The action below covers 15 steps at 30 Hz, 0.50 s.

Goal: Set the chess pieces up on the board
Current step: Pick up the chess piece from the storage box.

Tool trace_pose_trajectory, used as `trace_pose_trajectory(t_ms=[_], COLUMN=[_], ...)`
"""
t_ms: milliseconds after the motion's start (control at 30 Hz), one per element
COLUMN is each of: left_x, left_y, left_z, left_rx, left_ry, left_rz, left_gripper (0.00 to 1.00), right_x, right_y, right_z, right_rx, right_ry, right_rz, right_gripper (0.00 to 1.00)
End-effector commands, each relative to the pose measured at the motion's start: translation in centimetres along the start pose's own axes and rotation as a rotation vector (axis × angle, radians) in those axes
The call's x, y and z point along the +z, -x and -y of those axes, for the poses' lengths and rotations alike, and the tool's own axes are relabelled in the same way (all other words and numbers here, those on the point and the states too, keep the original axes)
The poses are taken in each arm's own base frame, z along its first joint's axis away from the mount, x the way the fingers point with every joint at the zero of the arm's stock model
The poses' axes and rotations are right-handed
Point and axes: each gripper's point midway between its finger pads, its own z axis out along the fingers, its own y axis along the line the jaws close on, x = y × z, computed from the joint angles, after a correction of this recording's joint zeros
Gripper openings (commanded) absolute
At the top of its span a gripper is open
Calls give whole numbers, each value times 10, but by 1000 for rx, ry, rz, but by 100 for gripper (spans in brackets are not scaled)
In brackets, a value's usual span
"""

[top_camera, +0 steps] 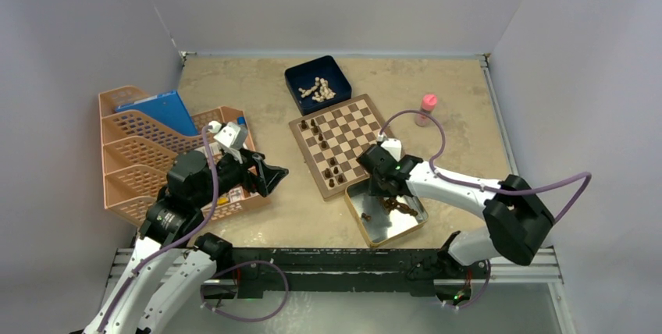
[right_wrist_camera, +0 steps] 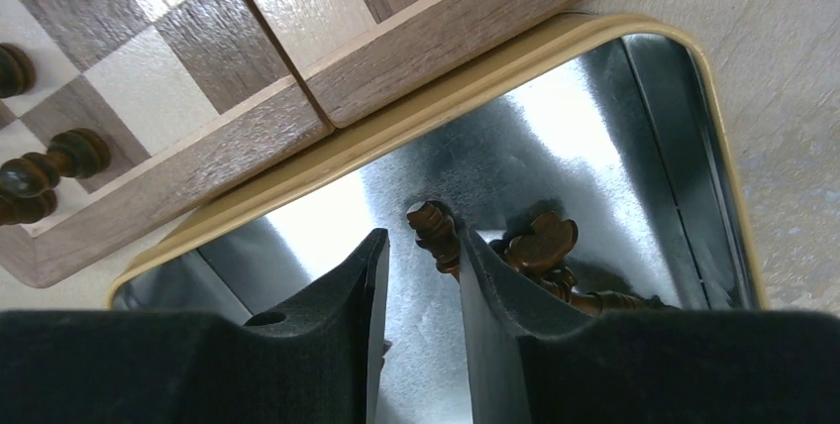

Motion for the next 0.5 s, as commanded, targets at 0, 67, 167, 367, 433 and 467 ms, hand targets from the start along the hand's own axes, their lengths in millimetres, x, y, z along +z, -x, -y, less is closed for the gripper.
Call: trace_pose_trajectory(t_ms=[0, 67, 167, 367, 433, 467], left_x=[-1, -1, 0, 0, 0, 0], left_y=[13, 13, 12, 12, 12, 11], left_z=[7, 6, 6, 5, 5, 6], left_rx=[8, 7, 8, 8, 6, 3], left_ry=[-24, -23, -21, -17, -17, -21], left_rz=[44, 42, 36, 38, 35, 31], left_gripper=[82, 82, 82, 81, 81, 81], right_x=[5, 6, 6, 13, 14, 15], right_y=[-14, -18, -22, -33, -37, -38], right_z=[8, 11, 12, 12, 8, 6], right_rx=[-36, -41, -50, -92, -118, -129], right_ry=[-37, -59, -63, -78, -70, -72], right_rz=[-43, -53, -62, -90, -96, -95], right_gripper=[34, 34, 34, 30, 29, 28])
